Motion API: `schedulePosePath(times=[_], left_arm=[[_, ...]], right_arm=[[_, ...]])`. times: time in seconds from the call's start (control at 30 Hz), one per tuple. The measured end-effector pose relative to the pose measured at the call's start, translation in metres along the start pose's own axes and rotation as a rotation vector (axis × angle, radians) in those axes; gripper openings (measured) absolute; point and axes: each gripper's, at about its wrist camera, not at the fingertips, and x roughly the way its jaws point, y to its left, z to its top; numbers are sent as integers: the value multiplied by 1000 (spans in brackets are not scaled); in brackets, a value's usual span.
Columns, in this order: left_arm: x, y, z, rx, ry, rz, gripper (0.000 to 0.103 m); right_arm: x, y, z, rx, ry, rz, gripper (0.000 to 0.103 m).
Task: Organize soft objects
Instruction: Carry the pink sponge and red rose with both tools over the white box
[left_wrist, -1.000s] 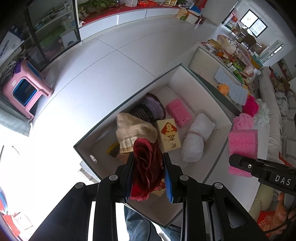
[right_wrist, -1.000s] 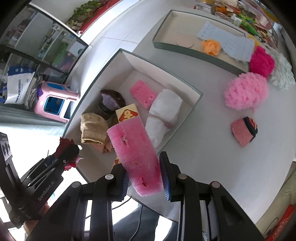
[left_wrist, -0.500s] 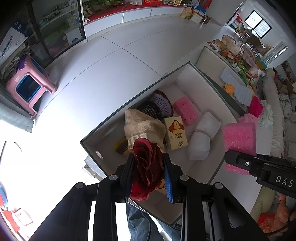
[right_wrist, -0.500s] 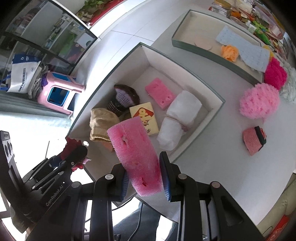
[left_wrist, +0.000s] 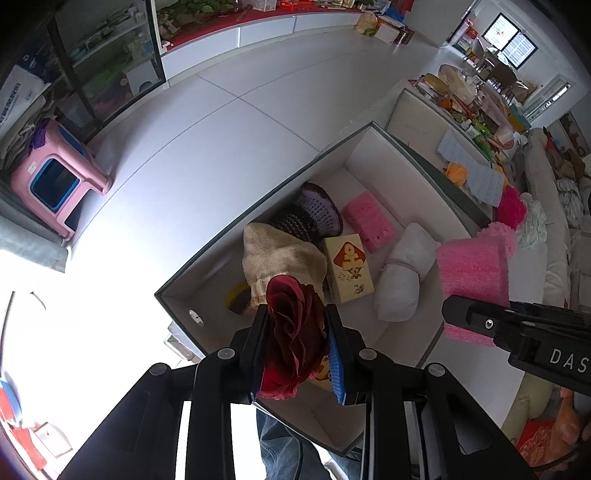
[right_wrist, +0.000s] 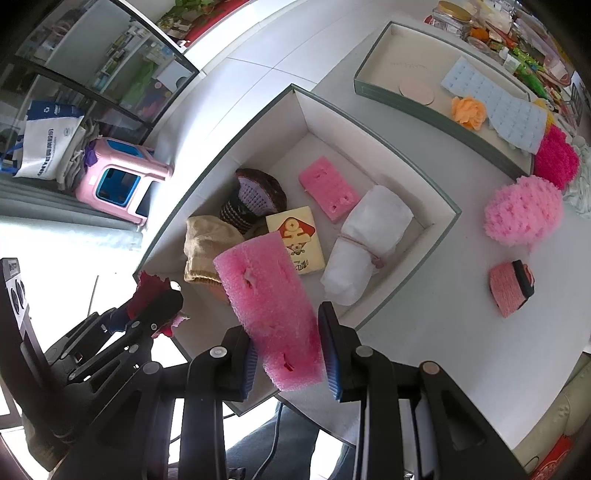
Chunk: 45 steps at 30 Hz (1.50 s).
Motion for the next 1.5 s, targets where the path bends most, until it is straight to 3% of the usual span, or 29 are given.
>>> schedulePosePath(times=[1.5], left_arm=[[19,-23,10,81,51,21,30]], right_arm=[[3,-15,8,42,18,-24,33]])
